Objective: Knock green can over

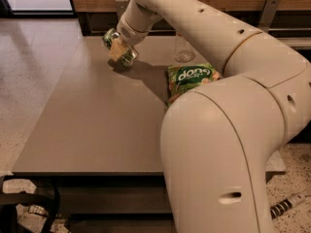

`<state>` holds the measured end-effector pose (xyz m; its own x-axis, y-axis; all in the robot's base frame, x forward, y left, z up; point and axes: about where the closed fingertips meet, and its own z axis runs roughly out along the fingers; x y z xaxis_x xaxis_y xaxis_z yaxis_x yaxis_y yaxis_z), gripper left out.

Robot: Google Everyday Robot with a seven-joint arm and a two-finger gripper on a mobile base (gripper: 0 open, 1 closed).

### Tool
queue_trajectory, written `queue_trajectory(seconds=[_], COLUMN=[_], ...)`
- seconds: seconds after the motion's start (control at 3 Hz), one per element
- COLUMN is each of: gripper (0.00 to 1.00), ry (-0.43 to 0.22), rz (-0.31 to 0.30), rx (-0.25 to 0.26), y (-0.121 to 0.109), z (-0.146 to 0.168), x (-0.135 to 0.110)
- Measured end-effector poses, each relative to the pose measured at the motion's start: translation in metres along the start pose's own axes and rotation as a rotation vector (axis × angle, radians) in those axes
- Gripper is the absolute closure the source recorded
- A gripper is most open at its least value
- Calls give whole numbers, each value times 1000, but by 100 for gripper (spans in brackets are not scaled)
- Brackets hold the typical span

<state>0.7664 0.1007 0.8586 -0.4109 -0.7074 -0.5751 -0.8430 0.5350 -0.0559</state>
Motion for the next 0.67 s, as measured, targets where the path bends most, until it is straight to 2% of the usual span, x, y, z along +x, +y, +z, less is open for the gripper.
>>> queue_trajectory(seconds=[0.33,0.67], gripper=[100,100], ry=[74,114], rz=[-15,-38], rx=[-9,-34], y=[-1,2], z=[16,28], x=[6,7])
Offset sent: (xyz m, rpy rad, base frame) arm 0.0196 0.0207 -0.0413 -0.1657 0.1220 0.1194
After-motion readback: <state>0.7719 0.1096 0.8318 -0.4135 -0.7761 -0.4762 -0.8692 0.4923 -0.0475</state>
